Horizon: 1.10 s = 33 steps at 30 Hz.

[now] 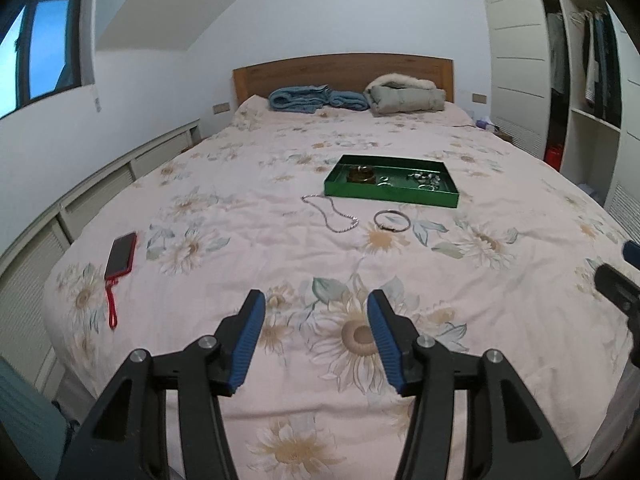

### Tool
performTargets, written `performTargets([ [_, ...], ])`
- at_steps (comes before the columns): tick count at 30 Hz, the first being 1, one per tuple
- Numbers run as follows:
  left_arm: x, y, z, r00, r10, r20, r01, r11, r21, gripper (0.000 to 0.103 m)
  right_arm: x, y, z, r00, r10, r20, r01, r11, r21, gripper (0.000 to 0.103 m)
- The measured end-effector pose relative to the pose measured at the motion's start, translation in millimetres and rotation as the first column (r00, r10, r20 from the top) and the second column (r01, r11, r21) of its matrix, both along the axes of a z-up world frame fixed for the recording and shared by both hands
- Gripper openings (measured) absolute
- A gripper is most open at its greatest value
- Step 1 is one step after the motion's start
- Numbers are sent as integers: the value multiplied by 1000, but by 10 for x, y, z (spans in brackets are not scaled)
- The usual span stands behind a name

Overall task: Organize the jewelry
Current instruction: 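Withdraw both tools and approach the silver necklace and silver bangle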

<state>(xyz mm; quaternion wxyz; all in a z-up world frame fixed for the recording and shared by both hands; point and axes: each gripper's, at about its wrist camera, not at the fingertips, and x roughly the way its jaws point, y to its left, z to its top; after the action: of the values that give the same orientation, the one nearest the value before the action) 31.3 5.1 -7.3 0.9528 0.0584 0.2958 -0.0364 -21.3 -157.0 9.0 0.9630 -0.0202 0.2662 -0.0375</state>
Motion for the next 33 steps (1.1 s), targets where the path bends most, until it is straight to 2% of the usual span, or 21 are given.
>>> performTargets([
  [7,56,63,-114,999,38,-12,-38,999,4,51,-93,1,49,1000,-23,13,23,999,-26,81],
  [20,350,328,-427,992,102,-78,-105,994,-23,51,171,178,-112,1000,10,-29,-13,993,-115,81],
  [33,561,260,-600,991,50,-122,-54,998,-30,51,469,192,-341,994,25,-110,-37,993,-115,81],
])
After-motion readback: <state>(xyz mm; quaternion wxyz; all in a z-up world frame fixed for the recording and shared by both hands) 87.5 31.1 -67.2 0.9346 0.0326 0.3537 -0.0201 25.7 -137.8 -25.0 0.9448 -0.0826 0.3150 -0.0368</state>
